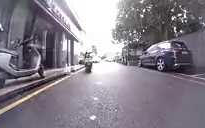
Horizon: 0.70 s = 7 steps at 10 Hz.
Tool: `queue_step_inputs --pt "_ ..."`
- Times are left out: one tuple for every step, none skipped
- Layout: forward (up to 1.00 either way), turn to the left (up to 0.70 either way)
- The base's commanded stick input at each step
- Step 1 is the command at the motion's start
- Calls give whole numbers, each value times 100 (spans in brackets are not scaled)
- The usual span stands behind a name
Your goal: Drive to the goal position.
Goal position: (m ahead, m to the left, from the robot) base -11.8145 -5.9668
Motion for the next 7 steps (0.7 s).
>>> queue_step_inputs --pt "45 0" --pt "45 0" --pt "45 0" --pt "45 0" --pt "45 0" --pt "45 0" --pt "45 0"
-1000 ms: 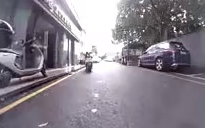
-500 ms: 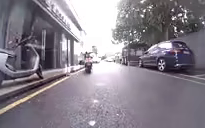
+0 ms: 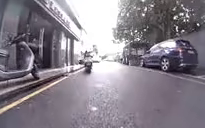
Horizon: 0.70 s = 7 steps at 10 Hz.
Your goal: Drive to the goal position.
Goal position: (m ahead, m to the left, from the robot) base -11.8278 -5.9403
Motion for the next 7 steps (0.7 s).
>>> queue_step_inputs --pt "45 0" --pt "45 0" --pt "45 0" --pt "45 0" --pt "45 0" --pt "45 0" --pt "45 0"
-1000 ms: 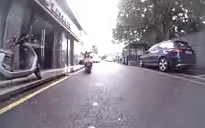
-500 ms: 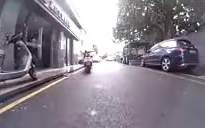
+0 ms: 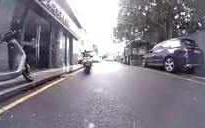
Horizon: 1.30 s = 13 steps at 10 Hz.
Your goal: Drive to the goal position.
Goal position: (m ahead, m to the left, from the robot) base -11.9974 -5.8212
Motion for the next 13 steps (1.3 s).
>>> queue_step_inputs --pt "45 0" --pt "45 0" --pt "45 0" --pt "45 0" --pt "45 0" --pt "45 0" --pt "45 0" --pt "45 0" --pt "45 0" --pt "45 0" --pt "45 0" --pt "45 0" --pt "45 0"
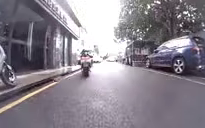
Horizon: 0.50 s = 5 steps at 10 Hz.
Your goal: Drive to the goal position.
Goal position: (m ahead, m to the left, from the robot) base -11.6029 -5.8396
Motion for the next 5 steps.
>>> queue_step_inputs --pt "45 0" --pt "45 0" --pt "45 0" --pt "45 0" --pt "45 0"
